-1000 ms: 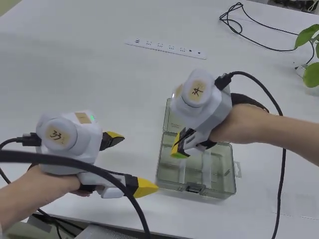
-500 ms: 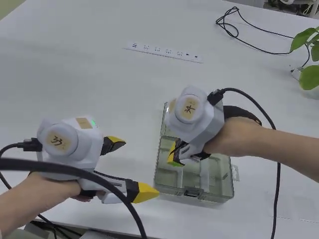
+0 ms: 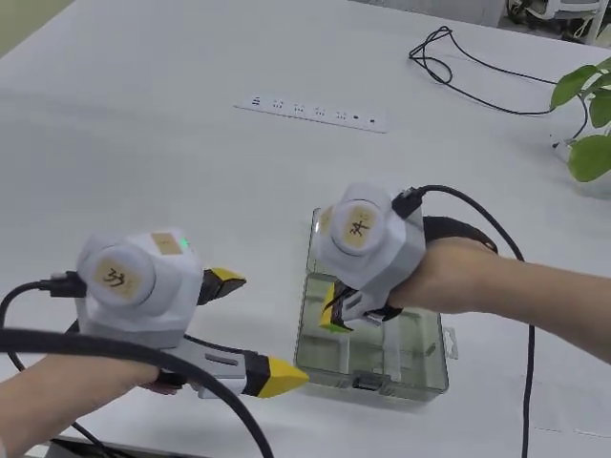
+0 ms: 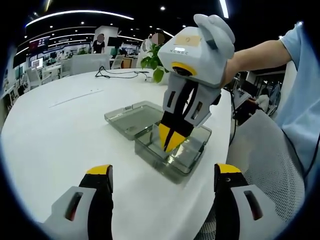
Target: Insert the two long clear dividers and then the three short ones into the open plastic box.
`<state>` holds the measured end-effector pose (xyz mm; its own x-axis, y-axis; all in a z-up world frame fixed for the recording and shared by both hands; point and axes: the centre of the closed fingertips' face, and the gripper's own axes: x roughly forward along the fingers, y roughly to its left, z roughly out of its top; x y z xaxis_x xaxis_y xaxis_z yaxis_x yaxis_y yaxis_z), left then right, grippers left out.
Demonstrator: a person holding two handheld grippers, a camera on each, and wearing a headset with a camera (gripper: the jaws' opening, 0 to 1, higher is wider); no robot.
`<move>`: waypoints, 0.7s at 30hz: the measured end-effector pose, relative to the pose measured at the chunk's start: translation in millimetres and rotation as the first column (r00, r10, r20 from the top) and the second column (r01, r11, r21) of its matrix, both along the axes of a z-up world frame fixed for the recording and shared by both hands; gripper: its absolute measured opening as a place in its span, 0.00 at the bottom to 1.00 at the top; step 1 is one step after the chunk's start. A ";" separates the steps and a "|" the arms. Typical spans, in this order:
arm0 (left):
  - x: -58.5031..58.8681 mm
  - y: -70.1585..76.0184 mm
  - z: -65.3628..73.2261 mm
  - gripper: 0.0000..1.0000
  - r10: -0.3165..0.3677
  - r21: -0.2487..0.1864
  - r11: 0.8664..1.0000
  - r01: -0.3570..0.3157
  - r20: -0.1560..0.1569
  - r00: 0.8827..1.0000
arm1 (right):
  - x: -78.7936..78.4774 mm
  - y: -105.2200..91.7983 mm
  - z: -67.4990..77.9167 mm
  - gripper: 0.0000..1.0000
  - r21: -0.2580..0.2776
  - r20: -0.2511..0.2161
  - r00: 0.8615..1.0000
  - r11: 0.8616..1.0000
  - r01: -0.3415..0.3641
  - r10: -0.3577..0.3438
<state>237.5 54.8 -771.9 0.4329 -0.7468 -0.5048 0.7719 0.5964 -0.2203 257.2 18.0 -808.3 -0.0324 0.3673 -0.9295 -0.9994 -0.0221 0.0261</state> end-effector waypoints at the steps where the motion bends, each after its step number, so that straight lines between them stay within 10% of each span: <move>1: -0.2 -0.3 -0.1 0.84 -0.002 0.001 1.000 0.002 -0.001 1.000 | -0.3 -0.1 -0.2 0.02 0.000 0.000 1.000 1.000 -0.003 0.003; 10: -1.6 -1.3 -0.4 0.84 -0.002 0.004 1.000 0.002 -0.001 1.000 | -0.3 -1.5 2.6 0.21 0.056 0.046 0.997 0.997 -0.060 0.058; 21: -3.2 -0.3 -1.3 0.84 -0.003 0.009 1.000 0.003 -0.008 1.000 | -5.7 -3.7 20.2 0.50 0.235 -0.004 0.999 0.971 0.032 -0.032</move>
